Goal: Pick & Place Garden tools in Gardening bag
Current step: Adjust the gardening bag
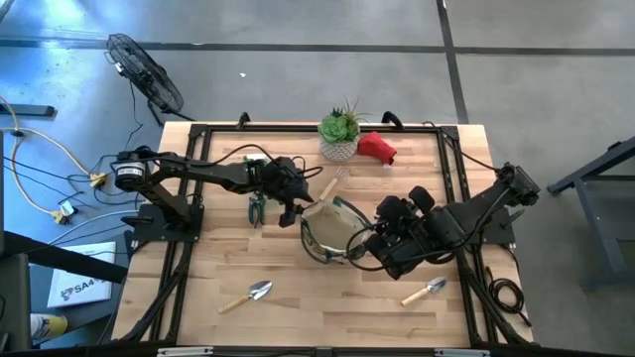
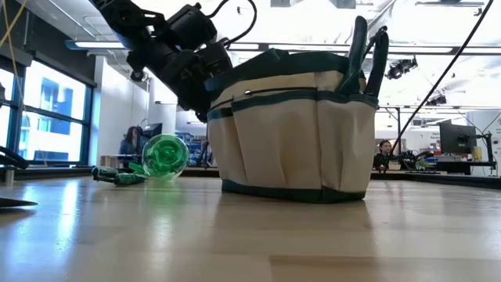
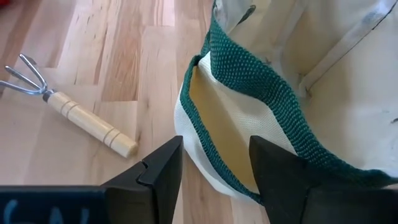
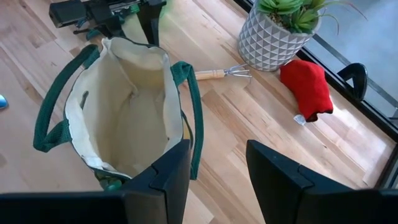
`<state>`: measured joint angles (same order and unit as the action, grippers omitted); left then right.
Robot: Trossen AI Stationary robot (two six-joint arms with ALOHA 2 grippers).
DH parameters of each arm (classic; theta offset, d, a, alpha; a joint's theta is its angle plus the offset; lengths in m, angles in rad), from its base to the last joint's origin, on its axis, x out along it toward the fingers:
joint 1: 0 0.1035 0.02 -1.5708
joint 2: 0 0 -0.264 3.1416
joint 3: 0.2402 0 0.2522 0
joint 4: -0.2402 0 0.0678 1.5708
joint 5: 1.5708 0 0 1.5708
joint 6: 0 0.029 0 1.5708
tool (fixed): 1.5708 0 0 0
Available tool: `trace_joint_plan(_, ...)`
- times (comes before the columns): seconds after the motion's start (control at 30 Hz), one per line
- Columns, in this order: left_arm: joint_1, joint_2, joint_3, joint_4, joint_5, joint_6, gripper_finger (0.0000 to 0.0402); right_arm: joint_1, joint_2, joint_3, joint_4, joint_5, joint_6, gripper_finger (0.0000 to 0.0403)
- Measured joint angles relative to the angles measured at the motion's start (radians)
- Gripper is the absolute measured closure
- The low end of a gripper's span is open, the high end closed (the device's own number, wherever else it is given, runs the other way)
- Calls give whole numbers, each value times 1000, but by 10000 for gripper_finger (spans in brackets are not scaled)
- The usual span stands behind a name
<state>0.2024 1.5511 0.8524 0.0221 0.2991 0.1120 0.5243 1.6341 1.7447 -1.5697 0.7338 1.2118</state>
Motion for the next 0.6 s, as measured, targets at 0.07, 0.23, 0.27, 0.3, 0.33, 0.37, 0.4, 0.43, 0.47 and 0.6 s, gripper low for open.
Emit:
trace_joint_plan(0.07, 0, 0, 0, 9, 3, 6, 222, 0, 0, 0, 0, 0, 0, 254)
trace_joint_plan(0.23, 0, 0, 0, 21, 8, 19, 222, 0, 0, 0, 2, -5, 0, 254)
trace_joint_plan(0.27, 0, 0, 0, 25, 9, 19, 222, 0, 0, 0, 3, -6, 0, 254)
trace_joint_plan(0.3, 0, 0, 0, 29, 9, 19, 222, 0, 0, 0, 4, -6, 1, 254)
trace_joint_plan(0.33, 0, 0, 0, 32, 11, 19, 222, 0, 0, 0, 5, -6, 2, 254)
trace_joint_plan(0.37, 0, 0, 0, 36, 15, 19, 222, 0, 0, 0, 5, -6, 4, 254)
trace_joint_plan(0.4, 0, 0, 0, 38, 26, 19, 222, 0, 0, 0, 5, -6, 10, 254)
trace_joint_plan(0.43, 0, 0, 0, 38, 33, 19, 222, 0, 0, 0, 5, -6, 15, 254)
trace_joint_plan(0.47, 0, 0, 0, 37, 38, 19, 222, 0, 0, 0, 5, -6, 18, 254)
trace_joint_plan(0.6, 0, 0, 0, 37, 60, 22, 222, 0, 0, 0, 6, -7, 24, 254)
